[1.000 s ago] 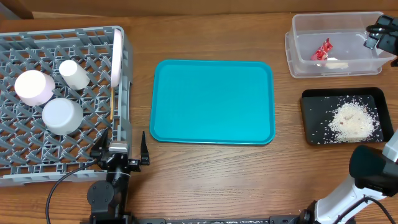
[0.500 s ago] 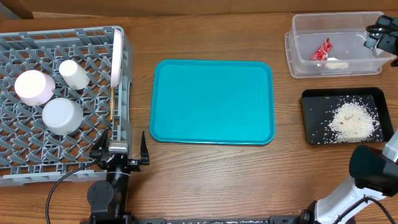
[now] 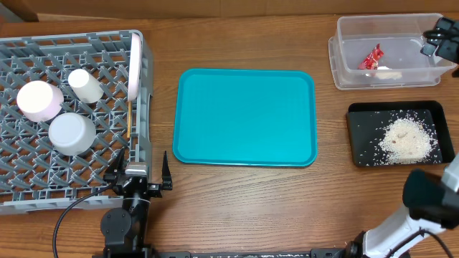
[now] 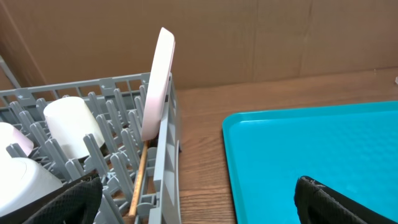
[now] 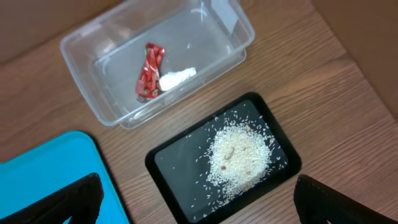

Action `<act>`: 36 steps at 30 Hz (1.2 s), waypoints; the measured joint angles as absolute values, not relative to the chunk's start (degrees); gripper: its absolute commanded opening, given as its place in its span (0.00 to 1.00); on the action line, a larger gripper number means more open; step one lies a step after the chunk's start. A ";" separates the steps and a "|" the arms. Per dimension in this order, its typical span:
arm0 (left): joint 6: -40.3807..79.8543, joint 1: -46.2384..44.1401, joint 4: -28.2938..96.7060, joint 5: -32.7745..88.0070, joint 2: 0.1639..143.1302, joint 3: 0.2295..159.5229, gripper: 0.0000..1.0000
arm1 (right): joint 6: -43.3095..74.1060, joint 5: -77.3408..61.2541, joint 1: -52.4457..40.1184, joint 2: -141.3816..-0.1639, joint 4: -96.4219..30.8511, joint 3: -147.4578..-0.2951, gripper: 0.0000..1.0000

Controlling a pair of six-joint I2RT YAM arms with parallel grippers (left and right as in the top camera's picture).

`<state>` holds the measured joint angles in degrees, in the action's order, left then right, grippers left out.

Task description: Sort waste into correct bins and load items into the dishwasher

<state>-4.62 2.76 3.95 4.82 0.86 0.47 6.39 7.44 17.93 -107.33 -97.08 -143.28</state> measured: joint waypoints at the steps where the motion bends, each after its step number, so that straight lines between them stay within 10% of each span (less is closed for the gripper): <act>1: -4.62 2.76 3.92 4.82 0.86 0.47 1.00 | 6.39 7.49 17.91 -105.45 -97.01 -143.00 1.00; 18: -4.64 2.76 3.97 4.62 0.84 0.47 1.00 | 6.37 7.94 17.91 -54.06 -96.09 -136.18 1.00; 36: -4.62 2.76 4.05 4.23 0.84 0.47 1.00 | 6.42 -16.64 3.70 -17.69 -47.40 -52.97 1.00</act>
<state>-4.62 2.76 4.05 4.23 0.84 0.47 6.42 -16.64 3.70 -17.69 -47.40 -52.97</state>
